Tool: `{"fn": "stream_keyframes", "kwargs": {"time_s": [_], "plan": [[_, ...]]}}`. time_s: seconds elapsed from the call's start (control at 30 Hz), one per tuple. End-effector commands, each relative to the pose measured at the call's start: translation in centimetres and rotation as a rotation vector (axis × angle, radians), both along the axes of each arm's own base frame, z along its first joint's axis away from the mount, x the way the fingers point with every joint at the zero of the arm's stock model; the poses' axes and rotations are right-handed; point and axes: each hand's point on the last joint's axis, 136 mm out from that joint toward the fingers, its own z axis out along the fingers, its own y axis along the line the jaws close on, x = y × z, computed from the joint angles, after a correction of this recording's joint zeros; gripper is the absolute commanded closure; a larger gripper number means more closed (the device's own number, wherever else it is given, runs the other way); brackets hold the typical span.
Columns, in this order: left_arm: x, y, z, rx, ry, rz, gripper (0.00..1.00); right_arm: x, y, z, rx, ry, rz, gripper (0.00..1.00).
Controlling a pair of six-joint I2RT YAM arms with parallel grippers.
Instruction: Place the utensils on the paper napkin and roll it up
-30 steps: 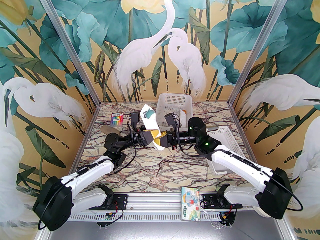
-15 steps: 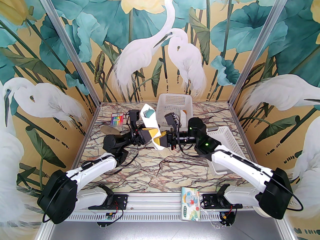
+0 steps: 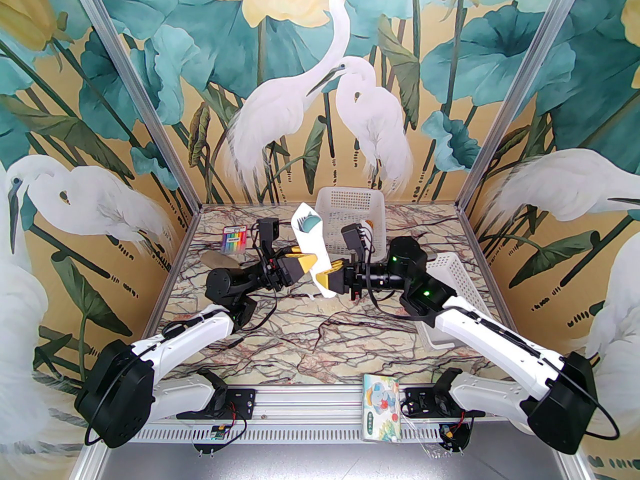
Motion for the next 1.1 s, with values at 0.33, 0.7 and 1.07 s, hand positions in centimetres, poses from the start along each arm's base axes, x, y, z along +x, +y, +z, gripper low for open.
{"fn": "stream_keyframes", "kwargs": {"time_s": [0.33, 0.7, 1.07], "plan": [[-0.6, 0.4, 1.4, 0.035, -0.098, 0.059, 0.85, 0.7, -0.9, -1.1, -0.064, 0.030, -0.052, 0.94], [-0.1, 0.5, 1.3, 0.035, -0.085, 0.095, 0.93, -1.5, -2.6, -0.4, -0.098, 0.028, -0.044, 0.50], [0.4, 0.5, 1.2, 0.041, -0.067, 0.110, 0.95, -3.2, -2.6, -1.5, -0.110, 0.103, 0.032, 0.48]]}}
